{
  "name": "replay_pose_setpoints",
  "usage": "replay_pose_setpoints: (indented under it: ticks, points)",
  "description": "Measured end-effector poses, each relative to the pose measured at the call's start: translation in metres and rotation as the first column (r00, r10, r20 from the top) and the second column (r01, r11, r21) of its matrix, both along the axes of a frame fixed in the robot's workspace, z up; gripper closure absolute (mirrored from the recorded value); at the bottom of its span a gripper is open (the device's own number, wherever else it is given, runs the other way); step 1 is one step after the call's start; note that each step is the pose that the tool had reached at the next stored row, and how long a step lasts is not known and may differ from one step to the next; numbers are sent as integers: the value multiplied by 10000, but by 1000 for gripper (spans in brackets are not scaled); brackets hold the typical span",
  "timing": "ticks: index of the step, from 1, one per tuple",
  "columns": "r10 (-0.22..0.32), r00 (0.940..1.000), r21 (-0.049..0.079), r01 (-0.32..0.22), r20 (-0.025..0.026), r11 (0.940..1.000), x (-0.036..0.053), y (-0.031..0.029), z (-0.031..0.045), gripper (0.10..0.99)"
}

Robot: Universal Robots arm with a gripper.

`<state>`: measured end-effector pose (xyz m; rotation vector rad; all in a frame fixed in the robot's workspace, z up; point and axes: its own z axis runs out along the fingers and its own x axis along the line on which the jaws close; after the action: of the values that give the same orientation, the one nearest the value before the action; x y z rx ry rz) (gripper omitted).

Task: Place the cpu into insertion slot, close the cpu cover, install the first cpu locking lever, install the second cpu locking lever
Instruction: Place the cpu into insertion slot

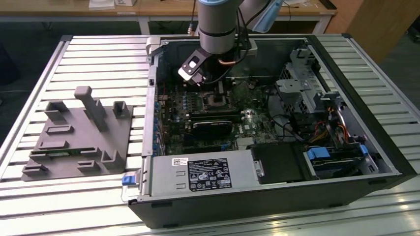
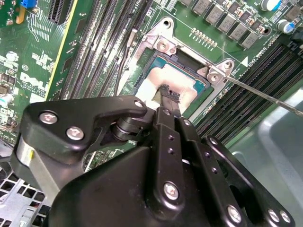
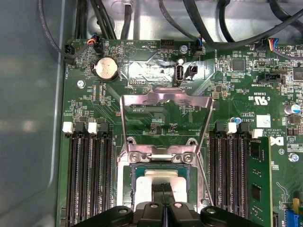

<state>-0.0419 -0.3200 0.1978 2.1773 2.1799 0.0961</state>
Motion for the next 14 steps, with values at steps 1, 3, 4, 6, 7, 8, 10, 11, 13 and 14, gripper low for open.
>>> replay_pose_setpoints:
  ticks: [1,3,4,6,7,8,10,11,13,14]
  points:
    - [0,10000,7,0,4,10000,0,1,5,980]
    - [0,10000,1,0,0,10000,0,0,110,980]
    - [0,10000,2,0,1,10000,0,0,137,980]
    - [0,10000,0,0,0,10000,0,0,202,980]
    - [0,10000,2,0,1,10000,0,0,232,980]
    - [0,10000,0,0,0,10000,0,0,264,980]
    - [0,10000,0,0,0,10000,0,0,330,980]
    - [0,10000,2,0,1,10000,0,0,362,980]
    - [0,10000,1,0,2,10000,0,0,421,980]
    - [0,10000,0,0,2,10000,0,0,446,980]
